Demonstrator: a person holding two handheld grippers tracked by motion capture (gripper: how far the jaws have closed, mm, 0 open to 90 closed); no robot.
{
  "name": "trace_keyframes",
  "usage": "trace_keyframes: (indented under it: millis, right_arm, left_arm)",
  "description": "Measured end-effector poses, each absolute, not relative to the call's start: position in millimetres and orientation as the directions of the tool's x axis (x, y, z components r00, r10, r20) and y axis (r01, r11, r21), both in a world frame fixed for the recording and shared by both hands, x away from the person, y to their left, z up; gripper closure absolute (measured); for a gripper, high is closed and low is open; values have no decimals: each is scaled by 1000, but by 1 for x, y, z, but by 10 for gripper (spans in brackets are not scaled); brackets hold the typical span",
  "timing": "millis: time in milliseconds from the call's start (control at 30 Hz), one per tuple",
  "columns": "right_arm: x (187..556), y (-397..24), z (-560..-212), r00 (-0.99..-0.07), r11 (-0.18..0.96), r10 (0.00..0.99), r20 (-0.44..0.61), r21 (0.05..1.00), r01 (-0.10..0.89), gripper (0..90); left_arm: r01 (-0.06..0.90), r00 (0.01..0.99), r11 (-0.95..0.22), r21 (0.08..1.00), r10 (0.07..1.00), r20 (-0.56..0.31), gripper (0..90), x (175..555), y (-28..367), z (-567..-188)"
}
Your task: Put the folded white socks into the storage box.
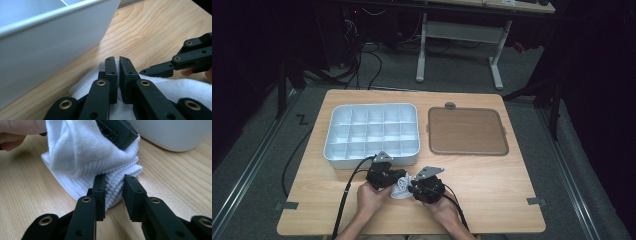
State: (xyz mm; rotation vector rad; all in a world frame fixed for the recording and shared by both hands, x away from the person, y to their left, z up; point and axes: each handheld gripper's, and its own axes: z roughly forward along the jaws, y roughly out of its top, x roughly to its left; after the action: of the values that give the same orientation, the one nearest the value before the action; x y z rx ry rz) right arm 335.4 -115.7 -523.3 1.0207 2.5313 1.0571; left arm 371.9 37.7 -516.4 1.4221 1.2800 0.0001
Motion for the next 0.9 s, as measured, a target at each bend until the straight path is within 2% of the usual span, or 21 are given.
trace_keyframes:
  millis: [333,467,733,900]
  right_arm:
    - [333,-112,-520,-731,514,681,37,687,513,705]
    - [333,-115,-518,-720,494,692,59,688,531,680]
    - [328,-118,-513,-719,479,691,78,696,536,651]
    - [323,-122,-509,-716,474,694,73,702,531,649]
  left_arm:
    - [650,410,275,708,657,-632,821,372,39,-512]
    - [652,401,290,700,652,-644,760,372,41,-508]
    - [640,393,312,702,652,-648,582,372,44,-504]
    - [633,399,317,706,648,-649,529,370,46,-500]
